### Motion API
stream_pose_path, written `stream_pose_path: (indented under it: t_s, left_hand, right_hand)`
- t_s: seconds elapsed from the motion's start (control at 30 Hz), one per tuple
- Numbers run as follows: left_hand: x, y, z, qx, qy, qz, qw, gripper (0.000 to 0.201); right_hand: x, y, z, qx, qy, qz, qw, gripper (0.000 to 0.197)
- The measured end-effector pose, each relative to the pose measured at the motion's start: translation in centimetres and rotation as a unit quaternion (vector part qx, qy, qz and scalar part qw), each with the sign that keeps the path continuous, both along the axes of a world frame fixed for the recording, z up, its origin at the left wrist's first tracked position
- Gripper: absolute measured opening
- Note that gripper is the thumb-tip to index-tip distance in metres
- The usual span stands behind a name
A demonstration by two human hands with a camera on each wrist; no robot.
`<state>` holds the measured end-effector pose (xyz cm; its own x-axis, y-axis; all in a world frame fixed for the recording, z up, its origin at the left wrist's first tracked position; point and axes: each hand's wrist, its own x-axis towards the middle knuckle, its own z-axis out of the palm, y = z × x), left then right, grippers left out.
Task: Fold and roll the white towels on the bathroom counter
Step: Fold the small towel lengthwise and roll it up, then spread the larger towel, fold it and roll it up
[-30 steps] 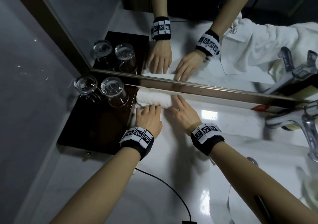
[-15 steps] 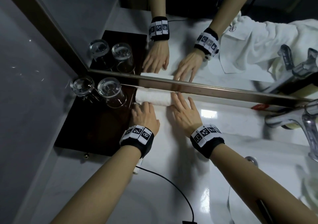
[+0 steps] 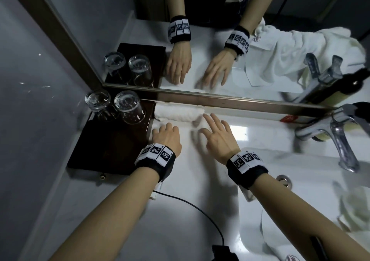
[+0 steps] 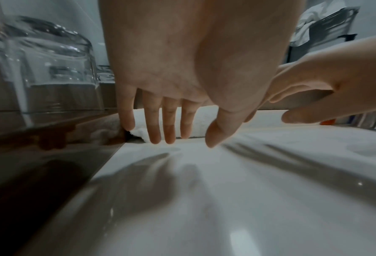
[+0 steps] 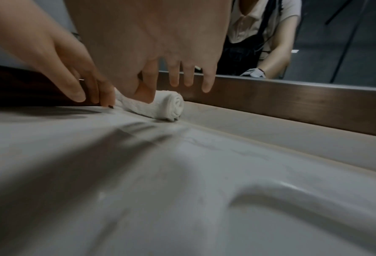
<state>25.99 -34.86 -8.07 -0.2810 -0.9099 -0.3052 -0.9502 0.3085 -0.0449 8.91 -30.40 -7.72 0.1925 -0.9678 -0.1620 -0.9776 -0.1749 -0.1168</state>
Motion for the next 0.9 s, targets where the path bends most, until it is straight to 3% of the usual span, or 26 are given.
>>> stream_pose_path:
  t_s: [0.17, 0.4, 0.53, 0.67, 0.9]
  left_hand:
    - [-0.1, 4.5, 0.2, 0.028, 0.008, -0.054, 0.998, 0.034]
    - [-1.5, 9.9, 0.9, 0.055, 0.065, -0.137, 0.987, 0.034]
    - [-3.7, 12.6, 0.6, 0.058, 0.112, -0.214, 0.969, 0.027]
    - [-7.1, 16.1, 0.0, 0.073, 0.155, -0.27, 0.947, 0.033]
    - [-12.9, 22.7, -0.6, 0.08, 0.143, -0.36, 0.918, 0.035]
  right_hand:
    - [-1.6, 5.6, 0.1, 0.017, -0.028, -0.085, 0.996, 0.041]
    - [-3.8, 14.9, 1.3, -0.015, -0.068, -0.241, 0.968, 0.028]
    - [-5.0, 20.4, 1.8, -0.02, -0.084, -0.318, 0.944, 0.027]
    - [-6.7, 25.9, 2.3, -0.033, -0.09, -0.384, 0.918, 0.029]
    - [-11.0, 34.9, 2.6, -0.102, -0.104, -0.454, 0.879, 0.022]
